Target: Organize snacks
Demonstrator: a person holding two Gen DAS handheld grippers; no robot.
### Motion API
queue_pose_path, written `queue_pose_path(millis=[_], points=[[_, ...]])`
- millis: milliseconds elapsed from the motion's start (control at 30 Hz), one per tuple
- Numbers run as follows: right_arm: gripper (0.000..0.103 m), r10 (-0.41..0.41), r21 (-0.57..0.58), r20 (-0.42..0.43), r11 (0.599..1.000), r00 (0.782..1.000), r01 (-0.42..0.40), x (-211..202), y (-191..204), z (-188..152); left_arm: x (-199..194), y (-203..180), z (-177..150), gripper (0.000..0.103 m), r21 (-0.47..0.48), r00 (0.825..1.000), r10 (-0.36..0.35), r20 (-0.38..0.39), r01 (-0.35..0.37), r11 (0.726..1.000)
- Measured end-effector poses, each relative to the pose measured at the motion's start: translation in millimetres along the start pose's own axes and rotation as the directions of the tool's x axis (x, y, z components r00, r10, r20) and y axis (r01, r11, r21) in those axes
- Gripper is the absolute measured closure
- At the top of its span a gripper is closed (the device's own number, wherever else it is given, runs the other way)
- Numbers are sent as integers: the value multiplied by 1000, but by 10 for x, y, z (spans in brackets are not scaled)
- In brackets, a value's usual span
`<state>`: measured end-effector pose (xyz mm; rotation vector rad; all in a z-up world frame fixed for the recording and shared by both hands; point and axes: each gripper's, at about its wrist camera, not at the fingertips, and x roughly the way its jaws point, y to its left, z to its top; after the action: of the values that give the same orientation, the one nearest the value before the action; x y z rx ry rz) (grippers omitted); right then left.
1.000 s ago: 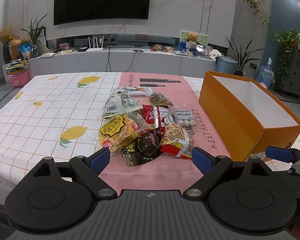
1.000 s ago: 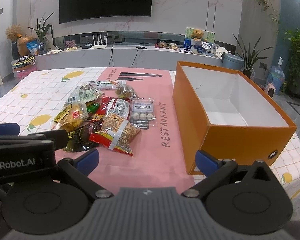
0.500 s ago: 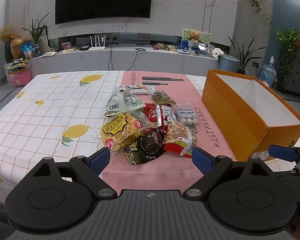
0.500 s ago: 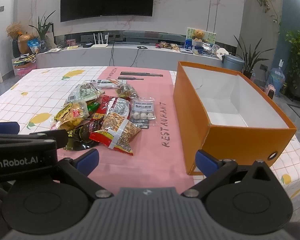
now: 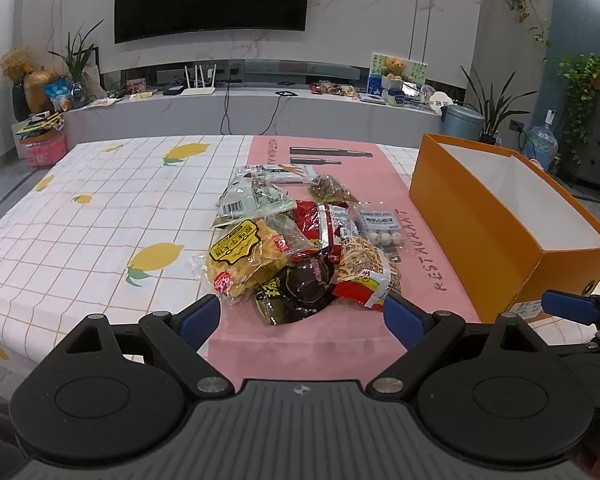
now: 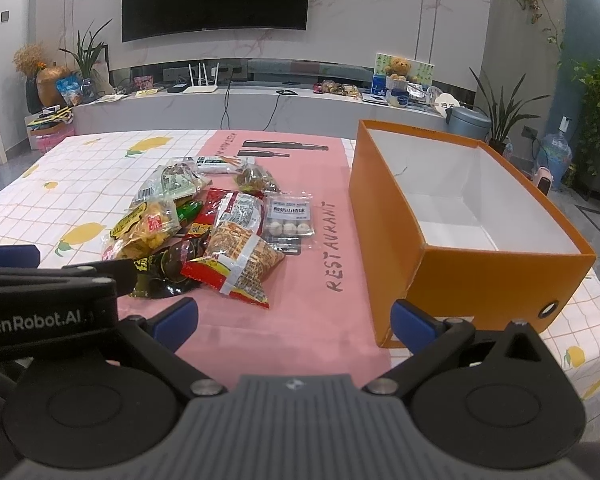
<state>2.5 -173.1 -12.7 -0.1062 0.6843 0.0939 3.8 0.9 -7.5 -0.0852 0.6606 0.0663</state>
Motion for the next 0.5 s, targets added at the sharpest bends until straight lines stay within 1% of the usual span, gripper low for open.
queue_pose_path(millis=[500], points=[[3, 10, 8, -23, 1000, 1000, -10, 86, 2, -17, 84, 35, -2, 0, -2, 999, 29, -41, -29, 1000]])
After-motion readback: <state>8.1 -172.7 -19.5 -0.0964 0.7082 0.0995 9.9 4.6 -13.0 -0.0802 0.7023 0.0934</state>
